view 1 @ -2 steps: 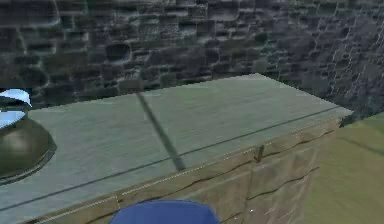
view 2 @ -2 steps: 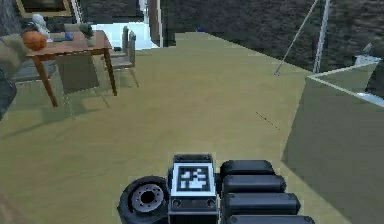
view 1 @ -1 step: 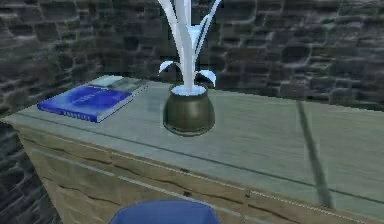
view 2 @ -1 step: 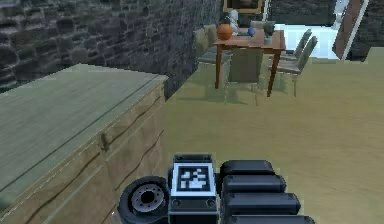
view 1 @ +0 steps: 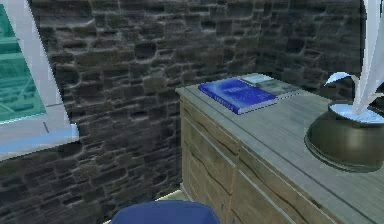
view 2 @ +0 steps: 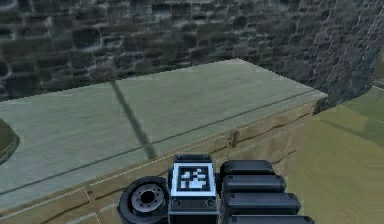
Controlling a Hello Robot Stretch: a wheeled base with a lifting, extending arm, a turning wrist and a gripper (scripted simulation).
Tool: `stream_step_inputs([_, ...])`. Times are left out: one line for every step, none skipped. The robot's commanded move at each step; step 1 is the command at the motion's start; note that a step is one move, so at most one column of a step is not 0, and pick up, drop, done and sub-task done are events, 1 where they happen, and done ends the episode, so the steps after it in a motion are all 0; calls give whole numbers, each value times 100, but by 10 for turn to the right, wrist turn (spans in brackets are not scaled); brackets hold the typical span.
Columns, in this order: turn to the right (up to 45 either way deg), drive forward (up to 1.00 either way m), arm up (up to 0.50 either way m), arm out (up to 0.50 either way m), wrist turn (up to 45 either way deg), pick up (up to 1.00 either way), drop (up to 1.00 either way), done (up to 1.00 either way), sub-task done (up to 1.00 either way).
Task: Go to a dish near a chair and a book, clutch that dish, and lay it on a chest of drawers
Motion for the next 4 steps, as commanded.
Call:
stream_step_inputs([-30,0,0,0,0,0,0,0,0])
stream_step_inputs([0,0,0,48,0,0,0,0,0])
stream_step_inputs([0,0,0,0,390,0,0,0,0])
stream_step_inputs([0,0,-12,0,0,0,0,0,0])
